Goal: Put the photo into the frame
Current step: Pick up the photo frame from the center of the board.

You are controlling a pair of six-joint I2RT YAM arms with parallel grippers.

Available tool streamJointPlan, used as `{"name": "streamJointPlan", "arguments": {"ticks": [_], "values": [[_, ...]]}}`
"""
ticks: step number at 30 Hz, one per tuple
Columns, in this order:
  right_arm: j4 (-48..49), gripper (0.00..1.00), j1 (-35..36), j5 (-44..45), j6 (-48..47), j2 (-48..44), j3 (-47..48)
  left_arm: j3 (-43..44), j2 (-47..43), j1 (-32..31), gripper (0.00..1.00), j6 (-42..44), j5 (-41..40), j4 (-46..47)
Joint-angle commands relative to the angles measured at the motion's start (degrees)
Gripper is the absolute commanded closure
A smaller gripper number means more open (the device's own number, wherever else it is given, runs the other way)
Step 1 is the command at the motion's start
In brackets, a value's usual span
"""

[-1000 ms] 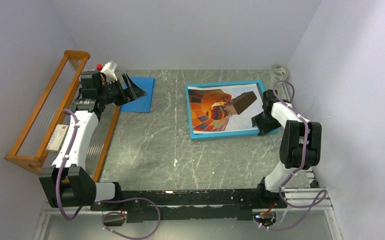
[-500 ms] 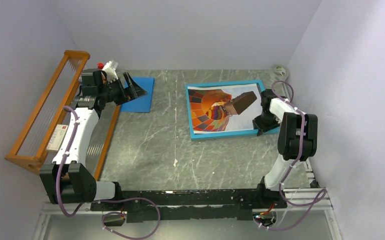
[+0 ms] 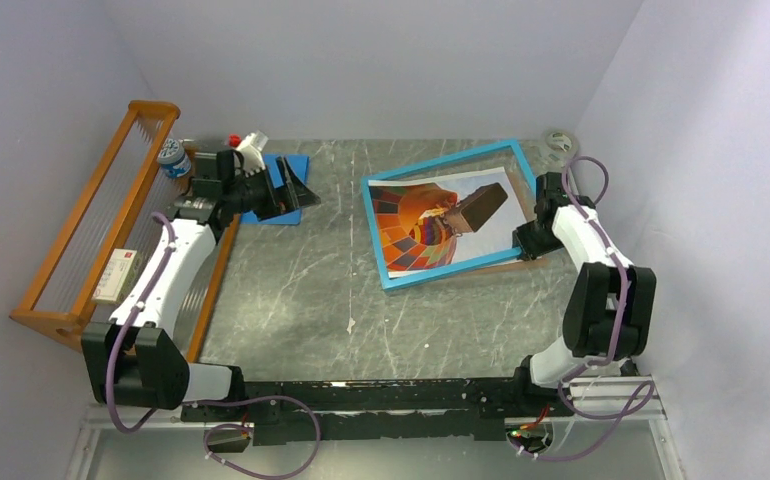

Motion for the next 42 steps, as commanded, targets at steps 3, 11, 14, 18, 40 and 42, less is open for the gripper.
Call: {"name": "streamJointPlan", "arguments": {"ticks": [3,11,14,18,40,42], "values": [[7.42,1.0,0.05,-10.67,-2.82,-5.29,-3.61,-3.98,-0.65,-6.33,0.06,-4.53,-1.96,4.9],[13.61,1.0,1.37,-17.81,-5.53,-8.41,-7.51,-6.86,-0.87,-11.82,0.06,-4.55,-3.84,7.06],[13.77,1.0,2.31,-18.99,-5.32,-9.29,-7.74,-7.76,-1.04,-15.6,0.06,-3.15,-2.61,10.57],[12.84,1.0,4.35,-19.78,-4.64,-10.53,-7.26,-9.1,-0.17,-22.69,0.06,0.59,-4.51,15.75],[7.37,1.0,14.55,-23.56,-2.59,-14.81,-6.81,-6.41,25.09,-48.97,0.24,17.08,-26.87,31.03],[6.85,1.0,14.64,-23.58,-3.08,-15.1,-6.69,-5.85,25.97,-49.33,0.34,17.07,-28.57,31.01]]}}
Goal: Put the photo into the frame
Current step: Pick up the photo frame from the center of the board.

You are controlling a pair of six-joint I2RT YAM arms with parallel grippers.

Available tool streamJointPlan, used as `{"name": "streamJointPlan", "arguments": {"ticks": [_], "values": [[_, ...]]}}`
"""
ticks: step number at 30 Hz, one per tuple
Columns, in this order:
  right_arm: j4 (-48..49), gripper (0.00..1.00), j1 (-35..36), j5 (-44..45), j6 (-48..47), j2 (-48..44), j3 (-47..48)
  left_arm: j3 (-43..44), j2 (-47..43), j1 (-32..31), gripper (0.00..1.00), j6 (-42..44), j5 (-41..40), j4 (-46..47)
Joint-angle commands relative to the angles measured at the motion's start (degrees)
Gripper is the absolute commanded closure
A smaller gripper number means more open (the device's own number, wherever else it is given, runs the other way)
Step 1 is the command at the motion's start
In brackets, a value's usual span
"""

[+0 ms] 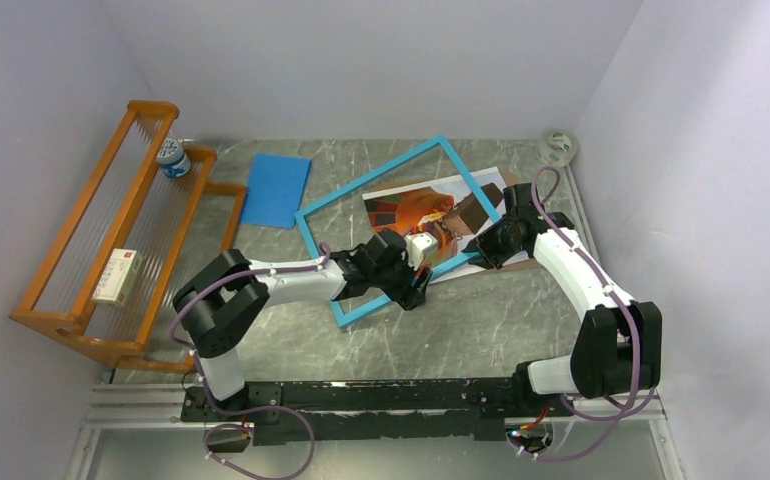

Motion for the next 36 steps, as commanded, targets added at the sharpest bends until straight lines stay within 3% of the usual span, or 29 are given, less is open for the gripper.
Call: {"name": "streamJointPlan", "arguments": {"ticks": [1,7,10,15,20,27,32,36], "values": [[0.48,1.0,0.93,-4.76,-0.88,-2.49,1.79,3.39,1.29,-0.94,0.4,2.7,-7.35,3.86],[-1.78,1.0,0.89,-5.16,-3.84,-2.71,3.92,5.43,0.09,-1.15,0.82,3.48,-6.83,2.61],[-2.22,0.96,0.78,-4.5,-5.05,-3.45,5.68,7.05,-1.11,-1.15,0.97,3.8,-4.72,0.69],[-5.32,0.82,0.06,-2.29,-6.59,-4.6,11.41,9.34,-4.29,-1.15,0.97,3.07,-4.52,-1.24],[-5.84,0.41,-1.75,-2.65,-8.34,-6.94,18.02,14.52,-7.08,-1.15,0.97,1.64,-5.14,-7.51],[9.98,0.05,-2.23,-9.56,-13.57,-15.3,20.82,21.93,-7.94,-0.23,0.98,0.5,-3.52,-14.54],[20.3,0.01,-2.32,-11.73,-14.29,-20.46,20.63,24.93,-8.61,2.23,0.97,-1.04,-0.63,-16.08],[20.76,0.01,-2.32,-7.09,-15.57,-23.1,20.91,29.01,-9.54,5.13,0.98,-3.62,4.5,-18.33]]}}
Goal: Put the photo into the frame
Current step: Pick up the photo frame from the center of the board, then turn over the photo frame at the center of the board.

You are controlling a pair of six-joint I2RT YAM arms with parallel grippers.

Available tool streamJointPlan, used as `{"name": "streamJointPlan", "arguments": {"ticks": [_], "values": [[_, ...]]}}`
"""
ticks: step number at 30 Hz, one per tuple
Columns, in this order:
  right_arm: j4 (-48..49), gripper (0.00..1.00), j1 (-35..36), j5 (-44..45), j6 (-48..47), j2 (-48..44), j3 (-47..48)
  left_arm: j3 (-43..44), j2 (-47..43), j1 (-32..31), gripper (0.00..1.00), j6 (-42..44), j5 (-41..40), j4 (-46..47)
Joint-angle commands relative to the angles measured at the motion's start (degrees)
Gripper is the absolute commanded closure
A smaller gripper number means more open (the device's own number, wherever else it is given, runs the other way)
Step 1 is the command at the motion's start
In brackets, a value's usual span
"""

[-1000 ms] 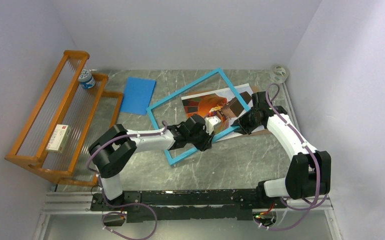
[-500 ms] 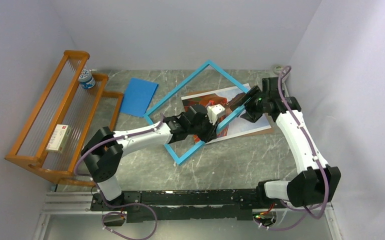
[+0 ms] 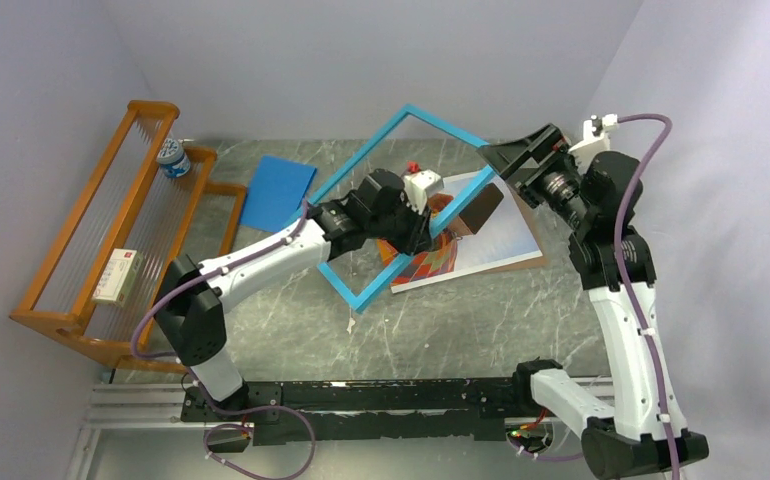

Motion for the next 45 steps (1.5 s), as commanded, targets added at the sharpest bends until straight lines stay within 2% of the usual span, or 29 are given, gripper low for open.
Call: {"name": "streamJointPlan", "arguments": {"ticks": [1,5,8,11,15,17,20,23,25,29,33,38,42,45], "values": [[5.52,0.01,-0.22,4.1,-2.36,-2.74,1.68,8.18,-4.57,3.41,0.97,-2.17,6.03,-0.33],[6.09,0.02,-0.24,9.07,-1.24,-5.99,-1.82,15.06,-5.31,5.76,0.97,-6.56,11.87,-3.51],[7.66,0.03,-0.24,12.18,0.44,-8.92,-5.44,17.77,-6.67,7.89,0.97,-12.85,15.9,-1.68],[6.61,0.05,-0.24,17.12,3.08,-10.92,-8.89,17.44,-8.7,10.94,0.97,-20.66,20.13,4.23],[7.14,0.06,-0.24,21.59,5.89,-11.68,-15.71,16.2,-10.42,15.05,0.98,-32.48,29.43,17.55],[10.89,0.05,-0.24,18.61,5.76,-10.15,-18.72,17.44,-9.92,15.82,0.97,-38.26,32.61,21.96],[18.09,0.04,-0.2,8.85,4.94,-5.14,-20.32,17.32,-9.3,15.83,0.97,-46.48,35.22,30.18],[24.99,0.02,0.46,-3.15,4.29,2.34,-19.37,16.56,-8.78,15.81,0.98,-54.32,36.33,38.46],[26.5,0.01,2.28,-6.49,2.86,7.17,-17.03,15.89,-8.37,15.86,0.98,-58.86,36.58,44.06],[27.85,0.01,6.1,-6.45,-0.23,15.12,-11.73,15.39,-7.42,15.8,0.98,-66.27,36.38,52.33],[30.37,0.01,6.38,-3.47,0.23,17.31,-11.09,14.64,-8.08,15.8,0.97,-69.57,34.66,55.02],[34.52,0.01,6.4,-5.66,-1.13,20.17,-9.22,14.07,-8.21,15.79,0.98,-74.64,33.07,59.36],[38.03,0.02,6.19,-7.64,-0.67,22.79,-7.95,14.72,-8.07,15.9,0.97,-76.54,32.67,59.97],[41.75,0.07,4.92,-10.05,1.55,25.18,-7.2,14.58,-8.06,16.41,0.97,-77.15,32.46,58.81]]}}
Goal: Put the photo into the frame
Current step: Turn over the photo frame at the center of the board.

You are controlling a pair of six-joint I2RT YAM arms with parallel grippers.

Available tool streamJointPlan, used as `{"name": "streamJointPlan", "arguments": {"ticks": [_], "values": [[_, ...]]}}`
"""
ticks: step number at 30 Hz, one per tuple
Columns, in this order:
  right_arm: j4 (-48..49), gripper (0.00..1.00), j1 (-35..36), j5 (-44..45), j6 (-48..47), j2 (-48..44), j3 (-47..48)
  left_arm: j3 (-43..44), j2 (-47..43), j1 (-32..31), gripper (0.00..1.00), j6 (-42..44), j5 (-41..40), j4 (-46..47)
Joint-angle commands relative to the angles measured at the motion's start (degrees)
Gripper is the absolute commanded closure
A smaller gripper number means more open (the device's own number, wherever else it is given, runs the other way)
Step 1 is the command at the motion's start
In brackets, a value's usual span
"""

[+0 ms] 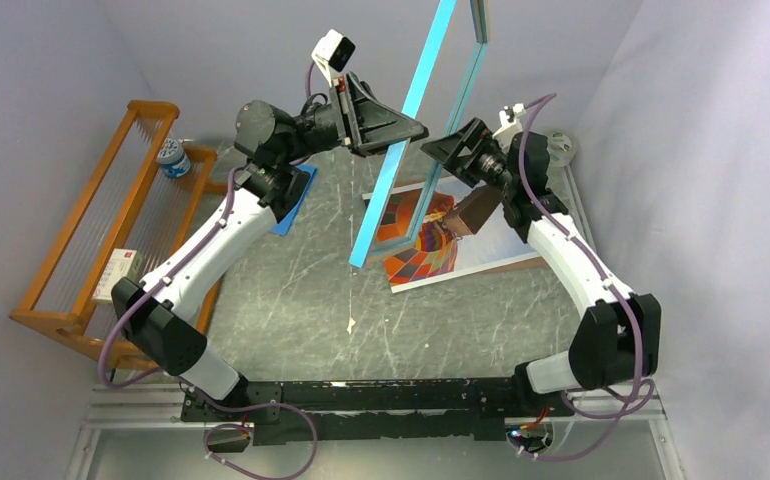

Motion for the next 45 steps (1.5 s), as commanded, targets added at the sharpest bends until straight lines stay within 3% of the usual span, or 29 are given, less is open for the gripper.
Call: {"name": "streamJointPlan", "arguments": {"ticks": [1,7,10,12,14,18,22,26,30,35,39,40,42,44,45], "values": [[10.52,0.09,-1.88,-4.22,2.29,2.62,2.5,1.37,-1.27,0.81,0.98,-2.34,-2.34,7.46],[22.37,0.34,-4.23,-9.22,8.27,3.36,-1.05,0.46,-2.18,2.7,0.98,-3.67,-3.53,8.81],[19.92,0.51,-4.31,-10.23,5.55,3.46,0.97,-0.72,-2.23,3.5,0.97,-5.31,-4.17,10.55],[19.54,0.56,-4.45,-11.13,4.43,3.43,1.75,-1.68,-1.91,3.84,0.97,-7.49,-4.59,12.91],[18.53,0.55,-4.49,-11.51,3.3,3.8,2.55,-2.31,-1.55,4.22,0.97,-9.43,-4.96,15.67],[17.67,0.29,-4.41,-10.53,3.62,5.72,2.25,-1.37,-1.4,4.46,0.97,-9.38,-4.6,15.33],[16.54,0.15,-4.24,-5.98,3.64,6.29,0.26,-1.33,-2.05,4.77,0.97,-8.47,-4.46,13.96],[18.69,0.13,-3.35,-7.88,4.01,8.4,0.79,-2.21,-2.32,4.79,0.97,-9.15,-5.0,15.11],[24.3,0.18,-2.11,-12.15,6.34,11.06,2.04,-3.02,-2.65,4.85,0.98,-9.91,-5.8,16.6],[34.37,0.39,-1.84,-16.0,13.44,13.44,0.03,-3.81,-4.32,5.0,0.97,-6.7,-6.02,14.34],[36.11,0.7,-1.86,-16.3,14.38,13.06,-1.27,-5.9,-6.8,5.31,0.97,-2.33,-6.43,11.42],[35.51,0.77,-1.92,-16.29,14.14,12.8,-1.56,-6.58,-7.45,5.43,0.93,-1.17,-6.48,10.46],[34.28,0.87,-2.16,-16.43,13.24,11.78,-2.41,-8.78,-9.48,6.0,0.75,2.44,-6.79,7.45],[32.42,0.91,-2.29,-17.38,12.07,10.33,-3.24,-11.93,-12.38,6.88,0.48,6.4,-7.61,1.53],[31.05,0.92,-2.31,-17.52,11.18,9.41,-3.7,-13.56,-14.06,7.25,0.39,8.74,-8.23,-1.47]]}}
